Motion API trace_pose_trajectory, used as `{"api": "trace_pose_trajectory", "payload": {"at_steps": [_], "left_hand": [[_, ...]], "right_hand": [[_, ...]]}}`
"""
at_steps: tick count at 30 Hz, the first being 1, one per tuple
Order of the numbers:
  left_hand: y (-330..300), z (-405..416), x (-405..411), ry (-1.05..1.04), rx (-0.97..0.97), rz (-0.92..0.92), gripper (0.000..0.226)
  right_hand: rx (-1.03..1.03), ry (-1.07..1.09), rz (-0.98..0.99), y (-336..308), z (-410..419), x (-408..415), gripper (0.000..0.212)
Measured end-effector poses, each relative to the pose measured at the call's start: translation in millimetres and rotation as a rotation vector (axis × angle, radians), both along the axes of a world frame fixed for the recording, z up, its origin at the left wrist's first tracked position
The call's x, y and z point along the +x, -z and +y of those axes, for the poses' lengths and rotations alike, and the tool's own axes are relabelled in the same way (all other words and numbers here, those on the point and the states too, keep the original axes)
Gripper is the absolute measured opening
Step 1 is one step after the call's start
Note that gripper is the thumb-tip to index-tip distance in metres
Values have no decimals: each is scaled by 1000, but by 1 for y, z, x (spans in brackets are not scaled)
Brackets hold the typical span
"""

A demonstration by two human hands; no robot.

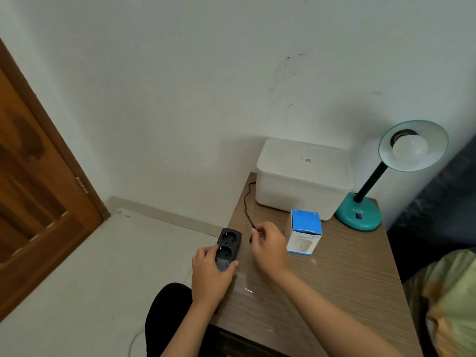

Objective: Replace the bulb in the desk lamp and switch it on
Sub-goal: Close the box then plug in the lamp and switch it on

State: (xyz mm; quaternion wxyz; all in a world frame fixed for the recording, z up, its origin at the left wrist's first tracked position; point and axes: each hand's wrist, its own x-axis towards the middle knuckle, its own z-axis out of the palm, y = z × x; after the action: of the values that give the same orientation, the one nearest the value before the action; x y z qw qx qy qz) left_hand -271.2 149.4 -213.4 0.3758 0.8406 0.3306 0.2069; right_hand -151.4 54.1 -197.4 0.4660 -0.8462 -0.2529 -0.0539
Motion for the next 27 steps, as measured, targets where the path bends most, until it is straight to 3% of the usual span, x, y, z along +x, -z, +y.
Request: {"api": "trace_pose_trajectory", "payload": {"at_steps": [5,9,20,27], "left_hand": [[-1,1,1,-3,-32,-16,56],[0,3,1,-6,-53,-35,55],[4,7,3,-4,-86,-62,54],[6,8,3,-3,-85,-68,51]], "right_hand": [[251,24,254,-16,16,-8,17],[134,-54,270,-11,24,-8,8],[-47,-206,161,-15,36,-5,5],[-9,-166,277,-10,42,-2,9]]}}
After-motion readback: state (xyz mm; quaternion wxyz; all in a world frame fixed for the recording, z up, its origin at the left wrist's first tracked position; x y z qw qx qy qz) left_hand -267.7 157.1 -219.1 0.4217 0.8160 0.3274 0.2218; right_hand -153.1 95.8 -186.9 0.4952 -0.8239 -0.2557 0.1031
